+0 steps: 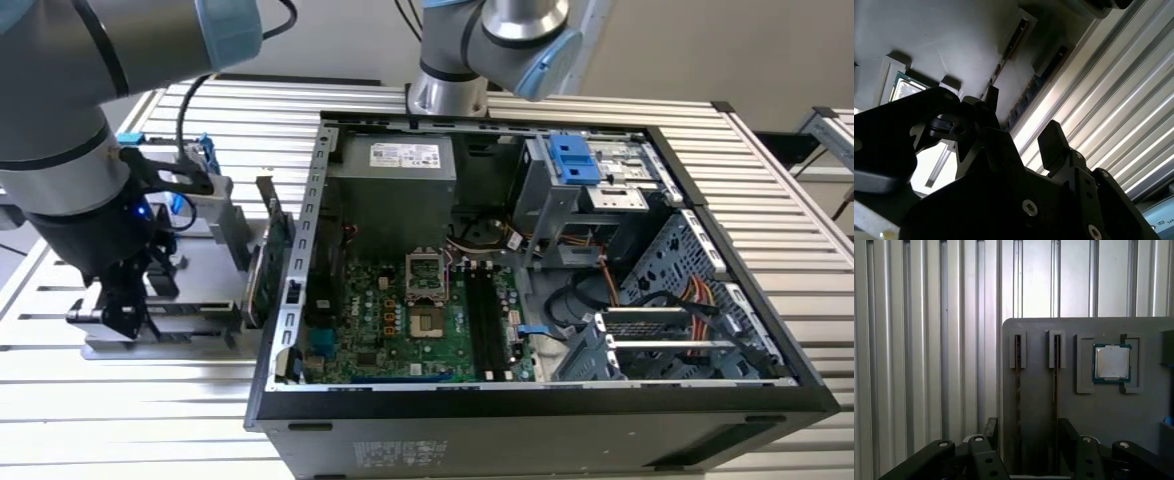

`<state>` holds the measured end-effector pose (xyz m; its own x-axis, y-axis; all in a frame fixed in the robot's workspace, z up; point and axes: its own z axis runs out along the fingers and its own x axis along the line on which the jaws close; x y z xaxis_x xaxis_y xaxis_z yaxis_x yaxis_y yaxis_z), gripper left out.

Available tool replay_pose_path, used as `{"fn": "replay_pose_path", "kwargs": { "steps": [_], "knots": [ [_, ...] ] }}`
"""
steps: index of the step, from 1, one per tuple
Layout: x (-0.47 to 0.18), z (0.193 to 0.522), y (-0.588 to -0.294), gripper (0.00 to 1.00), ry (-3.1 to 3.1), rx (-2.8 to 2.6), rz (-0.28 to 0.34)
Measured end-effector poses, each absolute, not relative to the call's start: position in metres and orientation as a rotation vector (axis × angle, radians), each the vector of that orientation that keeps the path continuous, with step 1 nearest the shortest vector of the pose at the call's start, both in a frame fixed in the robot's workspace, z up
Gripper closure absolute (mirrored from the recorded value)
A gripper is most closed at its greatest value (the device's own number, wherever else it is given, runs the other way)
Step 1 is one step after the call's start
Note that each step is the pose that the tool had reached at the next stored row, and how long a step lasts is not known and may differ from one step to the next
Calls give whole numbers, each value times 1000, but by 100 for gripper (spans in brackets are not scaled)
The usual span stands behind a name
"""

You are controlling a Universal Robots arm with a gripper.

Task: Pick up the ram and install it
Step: 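Pick up the ram and move it above insertion slot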

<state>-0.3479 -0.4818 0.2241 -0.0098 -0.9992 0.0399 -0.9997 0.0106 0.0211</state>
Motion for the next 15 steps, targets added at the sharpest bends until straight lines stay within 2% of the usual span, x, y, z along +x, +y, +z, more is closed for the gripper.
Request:
{"fn": "replay_pose_path", "kwargs": {
  "steps": [15],
  "knots": [
    [-348,211,-490,0,-2202,2180,20]
  ]
}}
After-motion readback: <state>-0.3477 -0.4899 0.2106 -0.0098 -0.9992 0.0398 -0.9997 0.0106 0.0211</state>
